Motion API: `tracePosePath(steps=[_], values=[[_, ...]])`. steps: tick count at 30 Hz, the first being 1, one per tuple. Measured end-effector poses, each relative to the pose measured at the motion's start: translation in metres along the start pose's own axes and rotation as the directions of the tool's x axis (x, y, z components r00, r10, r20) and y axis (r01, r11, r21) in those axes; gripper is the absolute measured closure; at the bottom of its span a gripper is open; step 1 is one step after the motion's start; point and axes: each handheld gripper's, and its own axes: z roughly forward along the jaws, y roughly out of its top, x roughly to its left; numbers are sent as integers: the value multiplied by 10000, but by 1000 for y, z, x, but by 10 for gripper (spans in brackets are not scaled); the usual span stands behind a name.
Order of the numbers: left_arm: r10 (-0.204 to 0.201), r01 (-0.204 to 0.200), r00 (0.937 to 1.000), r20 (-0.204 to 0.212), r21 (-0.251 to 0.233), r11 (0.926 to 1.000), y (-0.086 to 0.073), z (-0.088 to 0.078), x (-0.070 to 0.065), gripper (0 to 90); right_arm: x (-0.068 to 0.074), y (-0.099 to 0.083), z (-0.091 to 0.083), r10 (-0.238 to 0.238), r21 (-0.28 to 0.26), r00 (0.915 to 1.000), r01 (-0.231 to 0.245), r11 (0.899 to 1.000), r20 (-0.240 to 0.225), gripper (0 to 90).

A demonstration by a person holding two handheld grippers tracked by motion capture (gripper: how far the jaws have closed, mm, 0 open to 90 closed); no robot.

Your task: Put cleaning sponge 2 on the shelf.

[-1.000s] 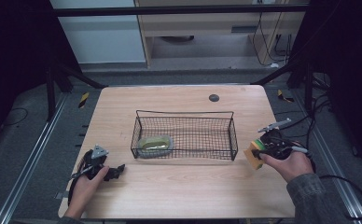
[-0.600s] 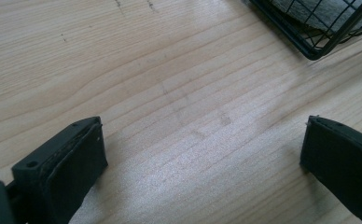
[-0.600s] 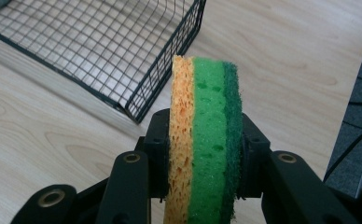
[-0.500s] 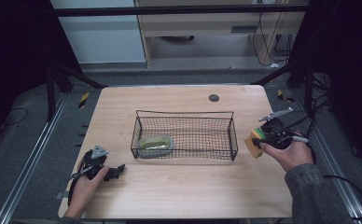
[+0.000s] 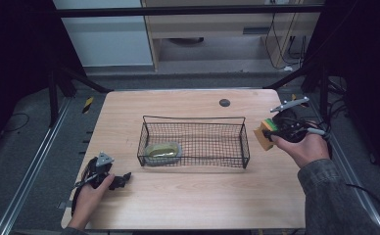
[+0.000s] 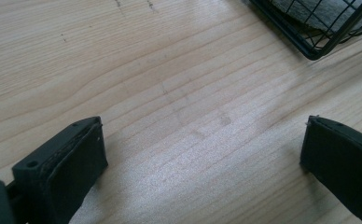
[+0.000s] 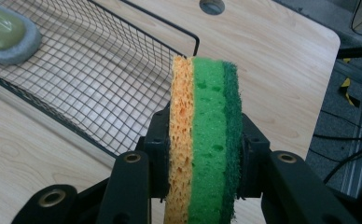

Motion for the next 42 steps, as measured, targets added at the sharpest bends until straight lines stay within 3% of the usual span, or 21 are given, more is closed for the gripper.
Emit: tracePosePath(steps=[11, 24, 35, 42], values=[[20, -20, 10000, -14, 16, 10000, 0, 0, 0, 0, 5, 18, 4, -87, -279, 10000, 87, 9996, -8, 644], [-9, 9, 10000, -35, 2, 10000, 0, 0, 0, 0, 15, 45, -3, -209, -523, 9991, 229, 9984, 379, 645], [-13, 13, 10000, -37, -4, 10000, 0, 0, 0, 0, 30, 68, 1, -555, -469, 9976, 574, 9972, 407, 645], [-15, 15, 10000, -36, -4, 10000, 0, 0, 0, 0, 33, 74, 5, -726, -303, 9965, 739, 9968, 414, 645]])
